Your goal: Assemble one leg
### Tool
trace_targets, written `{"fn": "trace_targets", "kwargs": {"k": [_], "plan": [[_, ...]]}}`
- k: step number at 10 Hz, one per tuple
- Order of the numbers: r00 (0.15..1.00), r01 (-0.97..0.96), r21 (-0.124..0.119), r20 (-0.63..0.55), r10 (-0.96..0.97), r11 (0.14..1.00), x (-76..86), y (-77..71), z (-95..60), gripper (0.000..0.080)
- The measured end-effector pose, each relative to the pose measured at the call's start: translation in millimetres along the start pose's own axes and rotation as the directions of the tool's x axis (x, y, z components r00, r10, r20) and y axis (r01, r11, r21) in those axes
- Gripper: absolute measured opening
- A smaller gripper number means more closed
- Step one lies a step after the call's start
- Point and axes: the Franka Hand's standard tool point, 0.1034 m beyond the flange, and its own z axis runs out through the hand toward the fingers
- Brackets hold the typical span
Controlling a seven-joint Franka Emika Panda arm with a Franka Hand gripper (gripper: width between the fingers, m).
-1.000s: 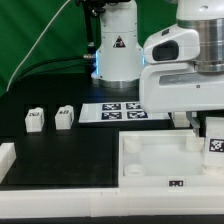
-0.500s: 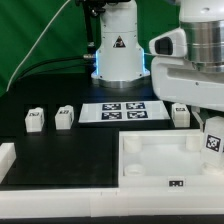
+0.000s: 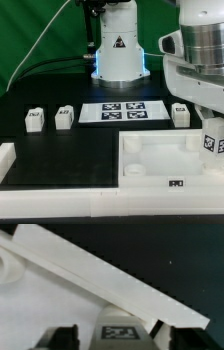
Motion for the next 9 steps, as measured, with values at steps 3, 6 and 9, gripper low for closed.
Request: {"fn": "trace_targets", "kwargs": {"k": [3,6,9], "plan": [[0.982,0.188,-0.009,-0.002,-0.188,0.982,0.4,0.7,-0.1,0.0622],[0.788,0.615,-0.049,0.011,-0.616,0.787,4.6,2.1,-3.0,0.0648],[0.51,0.859,-0.078,0.024,-0.86,0.507,6.8,3.0,-2.7,0.0649]]}}
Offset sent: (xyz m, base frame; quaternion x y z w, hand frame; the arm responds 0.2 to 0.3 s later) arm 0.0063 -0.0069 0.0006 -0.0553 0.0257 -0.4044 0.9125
